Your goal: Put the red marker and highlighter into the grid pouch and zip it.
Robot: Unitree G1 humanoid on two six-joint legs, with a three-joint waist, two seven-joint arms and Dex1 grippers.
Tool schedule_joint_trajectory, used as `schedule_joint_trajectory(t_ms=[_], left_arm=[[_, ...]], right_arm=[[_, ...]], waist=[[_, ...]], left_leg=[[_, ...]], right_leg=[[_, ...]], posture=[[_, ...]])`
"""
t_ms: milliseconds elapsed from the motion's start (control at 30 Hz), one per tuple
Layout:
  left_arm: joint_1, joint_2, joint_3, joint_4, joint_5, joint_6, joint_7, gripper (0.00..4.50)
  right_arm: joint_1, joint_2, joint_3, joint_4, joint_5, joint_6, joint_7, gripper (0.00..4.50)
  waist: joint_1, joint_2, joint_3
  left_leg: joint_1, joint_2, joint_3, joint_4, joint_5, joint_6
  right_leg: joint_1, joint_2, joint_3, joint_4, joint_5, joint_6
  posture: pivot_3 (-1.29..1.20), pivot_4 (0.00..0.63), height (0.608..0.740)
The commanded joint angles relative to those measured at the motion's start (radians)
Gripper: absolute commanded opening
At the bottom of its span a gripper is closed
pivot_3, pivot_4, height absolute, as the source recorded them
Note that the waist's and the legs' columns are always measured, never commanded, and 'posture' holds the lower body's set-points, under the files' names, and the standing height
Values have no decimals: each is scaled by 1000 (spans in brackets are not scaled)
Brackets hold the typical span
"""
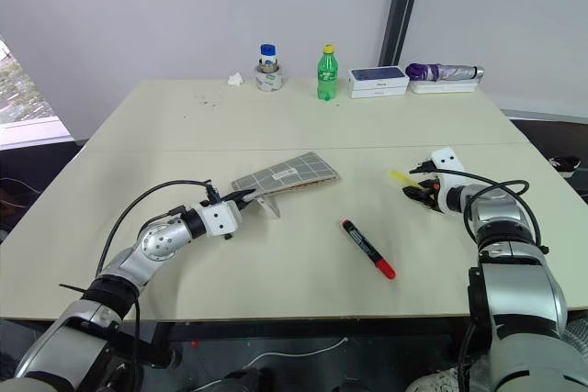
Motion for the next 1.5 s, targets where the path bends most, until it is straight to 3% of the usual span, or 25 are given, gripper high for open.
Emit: schedule_joint_trajectory(t_ms=[33,200,300,433,733,1100,1300,1500], left_arm=[[22,10,7,-34,0,18,-3,0],[24,-1,6,-51,-1,33,-1,0],[12,-22,11,-53,-24,47,-10,0],[3,-66,24,-70,-89,77,-47,0],[-5,-85,25,-75,-125,75,-106,0],[14,-88,52,-116,-171,123,-127,0],[24,-103,53,-134,-203,112,-155,0],[30,-109,60,-144,-212,127,-165,0]], right_arm=[[17,1,8,-39,15,51,110,895],[182,45,-26,-501,146,161,205,920],[350,84,-21,-937,220,315,146,920],[453,155,28,-1229,241,457,32,920],[400,194,61,-1188,224,453,-69,920],[500,100,50,-1318,334,425,85,920],[431,143,73,-1199,257,352,-28,920],[428,135,100,-1168,237,306,-19,920]], waist=[[-1,0,0],[0,0,0],[3,1,0],[7,0,0],[4,0,0],[2,-1,1],[1,-1,1],[4,-1,1]], left_leg=[[0,0,0,0,0,0],[0,0,0,0,0,0],[-1,1,0,0,0,0],[-2,1,-1,1,0,0],[-2,-1,-2,1,0,0],[-2,-1,-2,1,0,0],[-2,0,-2,1,0,0],[-2,-1,-2,1,0,0]], right_leg=[[0,0,0,0,0,0],[-1,0,0,0,0,0],[-2,0,0,1,0,0],[-1,-1,0,1,0,0],[-2,-1,-1,1,0,0],[-1,-1,-1,1,0,0],[-2,0,-1,1,0,0],[-1,0,-1,0,0,0]], posture=[[0,150,740],[0,150,740],[0,150,740],[0,150,740],[0,150,740],[0,150,740],[0,150,740],[0,150,740]])
